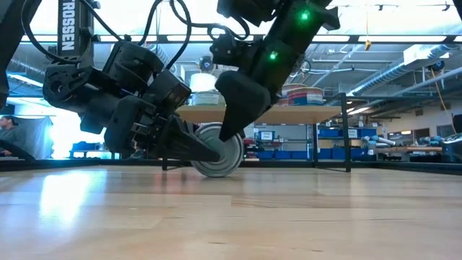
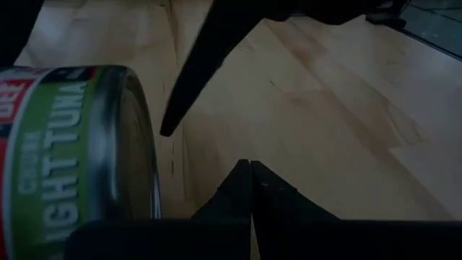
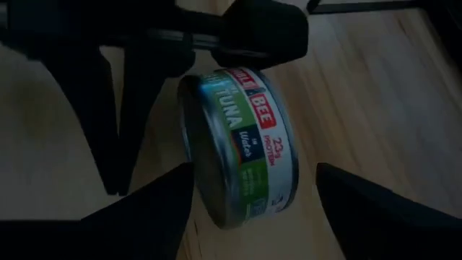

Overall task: Stack canned seafood by type on shelf
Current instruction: Stack the green and white tuna can on top of the green and white tuna can on the shelf

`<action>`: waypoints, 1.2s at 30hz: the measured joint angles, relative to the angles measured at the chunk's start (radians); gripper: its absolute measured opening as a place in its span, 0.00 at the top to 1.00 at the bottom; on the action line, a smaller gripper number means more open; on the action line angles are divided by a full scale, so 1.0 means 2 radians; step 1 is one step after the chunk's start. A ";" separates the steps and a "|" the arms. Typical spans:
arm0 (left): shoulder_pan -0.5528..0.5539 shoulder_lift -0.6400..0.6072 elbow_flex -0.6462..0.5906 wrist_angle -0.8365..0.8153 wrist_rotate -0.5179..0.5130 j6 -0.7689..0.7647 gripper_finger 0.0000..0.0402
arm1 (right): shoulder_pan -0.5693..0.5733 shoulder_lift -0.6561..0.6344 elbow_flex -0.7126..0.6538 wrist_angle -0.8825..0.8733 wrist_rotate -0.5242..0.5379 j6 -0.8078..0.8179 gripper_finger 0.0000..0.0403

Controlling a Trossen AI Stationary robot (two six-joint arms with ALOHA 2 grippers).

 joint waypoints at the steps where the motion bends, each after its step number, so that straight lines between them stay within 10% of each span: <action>1: 0.000 0.000 0.000 -0.001 0.000 -0.002 0.99 | -0.001 0.000 0.000 -0.001 0.000 -0.008 0.23; 9: 0.000 0.000 0.000 -0.001 0.000 -0.007 0.99 | -0.018 0.000 0.000 0.001 -0.060 -0.042 0.21; 23: 0.000 -0.020 -0.021 0.005 0.011 -0.027 0.99 | -0.007 -0.005 0.002 -0.006 -0.052 -0.077 0.64; 36: -0.004 -0.149 -0.111 0.032 0.011 -0.056 0.99 | 0.020 -0.014 0.092 0.005 0.199 -0.311 0.64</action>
